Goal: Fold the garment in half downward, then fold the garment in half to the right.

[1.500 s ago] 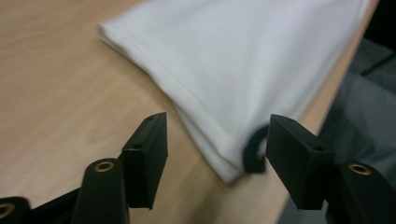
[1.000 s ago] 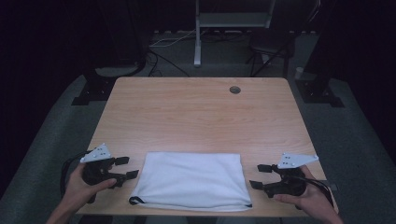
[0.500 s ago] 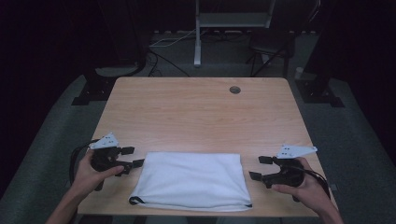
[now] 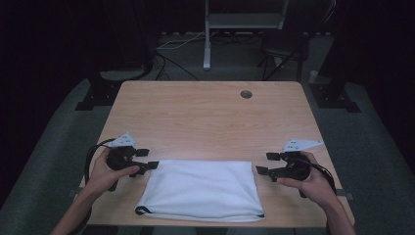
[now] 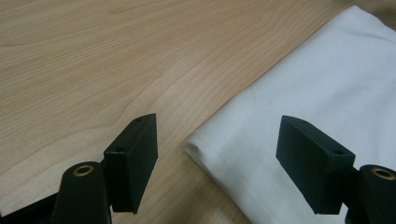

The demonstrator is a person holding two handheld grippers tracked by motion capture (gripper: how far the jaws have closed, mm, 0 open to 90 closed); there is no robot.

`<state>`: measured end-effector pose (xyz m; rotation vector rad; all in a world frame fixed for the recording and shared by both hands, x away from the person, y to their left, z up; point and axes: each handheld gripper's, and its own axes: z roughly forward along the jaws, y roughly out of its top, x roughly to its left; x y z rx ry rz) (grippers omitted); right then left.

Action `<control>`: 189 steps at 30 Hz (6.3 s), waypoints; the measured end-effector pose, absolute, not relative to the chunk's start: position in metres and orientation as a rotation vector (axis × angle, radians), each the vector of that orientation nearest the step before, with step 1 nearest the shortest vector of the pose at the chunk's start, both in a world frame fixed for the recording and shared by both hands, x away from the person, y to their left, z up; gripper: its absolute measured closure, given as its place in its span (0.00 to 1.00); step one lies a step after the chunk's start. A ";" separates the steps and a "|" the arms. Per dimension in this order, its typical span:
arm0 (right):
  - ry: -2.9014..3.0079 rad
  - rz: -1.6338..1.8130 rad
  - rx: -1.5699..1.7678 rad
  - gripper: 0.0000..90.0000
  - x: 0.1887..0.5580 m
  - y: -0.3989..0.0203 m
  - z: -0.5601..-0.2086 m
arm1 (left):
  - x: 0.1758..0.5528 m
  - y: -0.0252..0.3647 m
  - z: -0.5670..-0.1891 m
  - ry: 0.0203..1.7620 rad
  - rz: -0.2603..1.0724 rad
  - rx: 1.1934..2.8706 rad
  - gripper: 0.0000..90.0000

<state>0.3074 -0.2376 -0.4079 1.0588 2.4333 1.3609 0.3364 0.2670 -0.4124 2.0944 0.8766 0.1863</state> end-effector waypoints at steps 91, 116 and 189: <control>2.541 1.234 1.012 0.93 0.332 -0.192 -0.441 | 0.347 0.243 -0.432 0.941 0.140 2.158 0.93; 2.362 1.161 1.131 0.69 0.393 -0.191 -0.435 | 0.430 0.220 -0.429 1.048 0.197 2.091 0.79; 2.733 1.139 0.323 0.42 0.318 0.082 -0.427 | 0.435 0.220 -0.413 1.165 0.089 2.050 0.95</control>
